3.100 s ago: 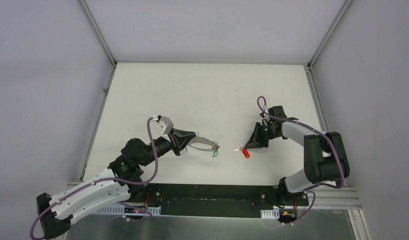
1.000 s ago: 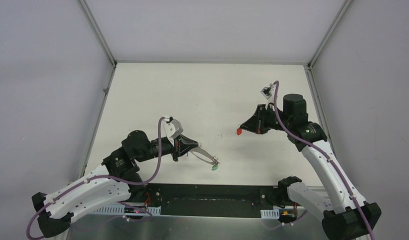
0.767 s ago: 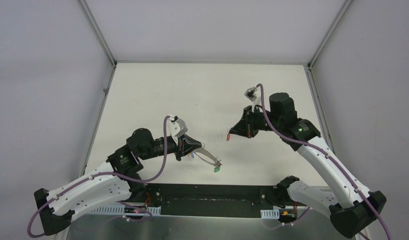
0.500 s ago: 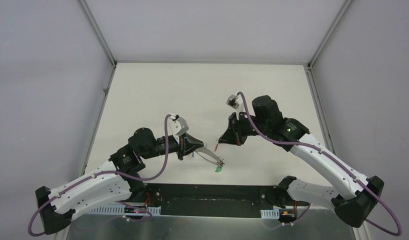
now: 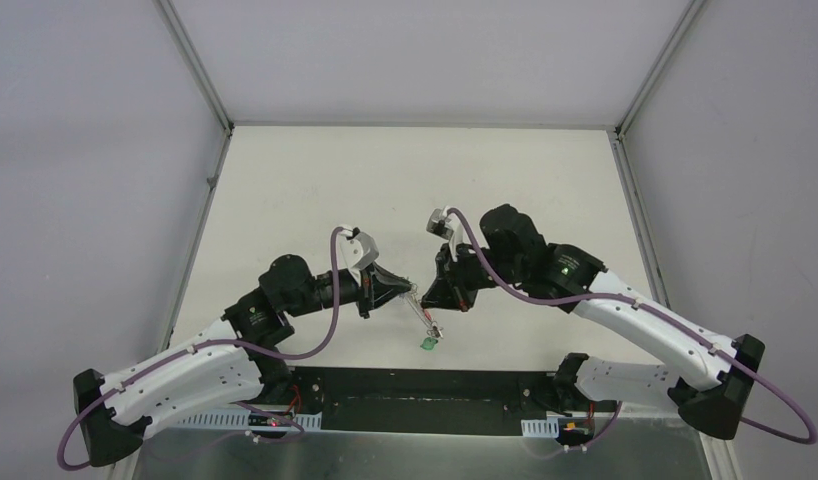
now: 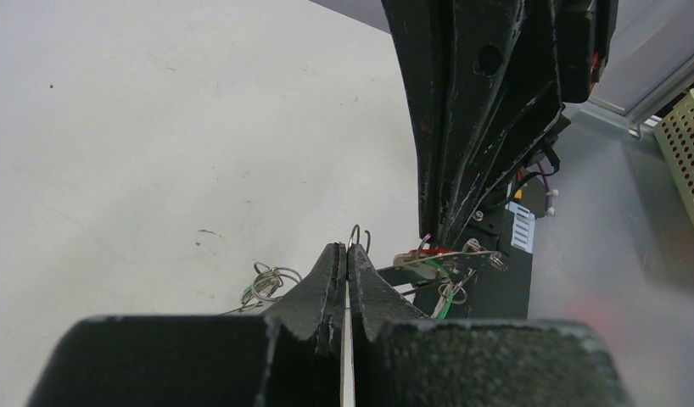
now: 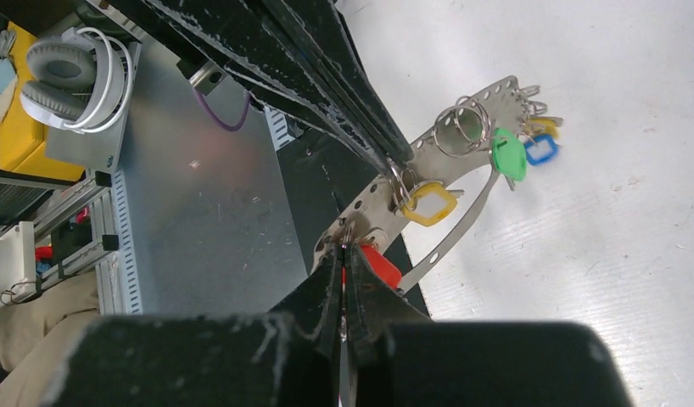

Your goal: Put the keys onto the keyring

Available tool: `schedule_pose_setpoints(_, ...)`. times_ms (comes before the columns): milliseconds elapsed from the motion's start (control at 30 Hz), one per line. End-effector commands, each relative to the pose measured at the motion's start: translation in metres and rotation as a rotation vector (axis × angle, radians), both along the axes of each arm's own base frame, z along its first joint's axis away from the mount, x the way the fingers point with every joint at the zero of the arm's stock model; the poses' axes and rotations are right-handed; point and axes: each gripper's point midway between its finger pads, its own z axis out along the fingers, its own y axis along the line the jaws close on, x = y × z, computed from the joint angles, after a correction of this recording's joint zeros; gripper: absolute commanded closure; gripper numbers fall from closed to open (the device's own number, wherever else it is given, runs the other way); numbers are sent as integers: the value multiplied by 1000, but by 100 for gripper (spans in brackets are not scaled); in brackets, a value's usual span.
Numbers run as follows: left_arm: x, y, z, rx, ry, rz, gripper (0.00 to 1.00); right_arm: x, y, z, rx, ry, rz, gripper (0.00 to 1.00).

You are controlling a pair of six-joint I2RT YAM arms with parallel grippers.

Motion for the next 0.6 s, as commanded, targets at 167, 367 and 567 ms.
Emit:
schedule_pose_setpoints(167, -2, -5, 23, -80, -29, -28, 100, 19, 12, 29, 56, -103, -67, 100)
schedule_pose_setpoints(367, -5, -7, 23, -85, -19, -44, 100, 28, 13, 30, 49, -115, -117, 100)
schedule_pose_setpoints(567, -6, -8, 24, -92, -15, -53, 100, 36, 11, 26, 21, -113, -166, 100)
